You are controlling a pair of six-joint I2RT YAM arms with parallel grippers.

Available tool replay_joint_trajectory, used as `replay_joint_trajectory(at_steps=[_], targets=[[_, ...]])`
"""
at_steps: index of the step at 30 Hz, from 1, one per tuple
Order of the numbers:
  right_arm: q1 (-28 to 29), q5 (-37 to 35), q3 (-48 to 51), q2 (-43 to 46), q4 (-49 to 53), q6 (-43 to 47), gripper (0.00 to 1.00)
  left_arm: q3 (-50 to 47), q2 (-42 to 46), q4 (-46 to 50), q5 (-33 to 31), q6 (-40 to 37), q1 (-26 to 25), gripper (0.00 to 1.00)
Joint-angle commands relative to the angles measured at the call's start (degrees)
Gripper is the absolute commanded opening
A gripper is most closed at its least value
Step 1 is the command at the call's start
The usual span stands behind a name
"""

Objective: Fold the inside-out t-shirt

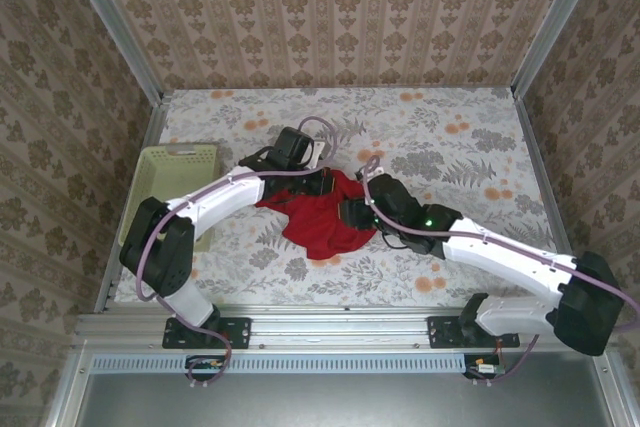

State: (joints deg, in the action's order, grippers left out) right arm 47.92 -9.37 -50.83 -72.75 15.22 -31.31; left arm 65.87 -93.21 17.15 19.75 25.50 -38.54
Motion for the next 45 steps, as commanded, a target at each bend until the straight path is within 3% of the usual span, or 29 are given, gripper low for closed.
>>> replay_joint_trajectory(at_steps=[1, 4, 9, 17, 23, 31, 34, 37, 41, 45], targets=[[0.09, 1.47, -3.41, -3.72, 4.70, -1.62, 0.54, -0.89, 1.91, -1.00, 0.88, 0.30, -0.04, 0.00], [-0.01, 0.27, -4.74, -5.95, 6.40, -2.37, 0.52, -0.91, 2.04, -0.94, 0.82, 0.17, -0.04, 0.00], [-0.54, -2.49, -5.78, -6.37, 9.20, -2.65, 0.39, -0.83, 2.04, -0.57, 0.34, 0.01, -0.04, 0.00], [-0.64, -3.43, -5.52, -2.97, 10.68, -2.44, 0.01, 0.51, 0.80, 0.64, -0.50, -0.30, 0.05, 0.00], [-0.67, -3.72, -4.41, 3.02, 11.33, -1.76, 0.00, 3.52, -2.35, 4.30, -1.98, -0.01, 0.05, 0.00], [-1.04, 1.95, 7.17, 20.11, -2.45, -0.05, 0.00, 8.40, -7.85, 8.08, -1.49, 0.59, 0.66, 0.02], [-2.52, 0.11, 9.53, 23.44, -4.31, -2.15, 0.00, 7.69, -6.62, 7.07, -1.32, 0.26, 0.22, 0.11], [-4.50, -3.84, 9.65, 24.45, -2.57, -4.66, 0.00, 1.82, 1.09, 3.28, -6.00, -0.61, -1.53, 0.35], [-9.02, -9.71, 9.56, 26.02, 1.61, -10.24, 0.00, -8.64, 13.35, 2.23, -12.70, -0.03, -1.96, 0.59], [-14.68, -10.76, 10.65, 27.49, 4.63, -15.59, 0.00, -19.98, 21.96, 0.71, -12.21, 1.45, -2.22, 0.69]])
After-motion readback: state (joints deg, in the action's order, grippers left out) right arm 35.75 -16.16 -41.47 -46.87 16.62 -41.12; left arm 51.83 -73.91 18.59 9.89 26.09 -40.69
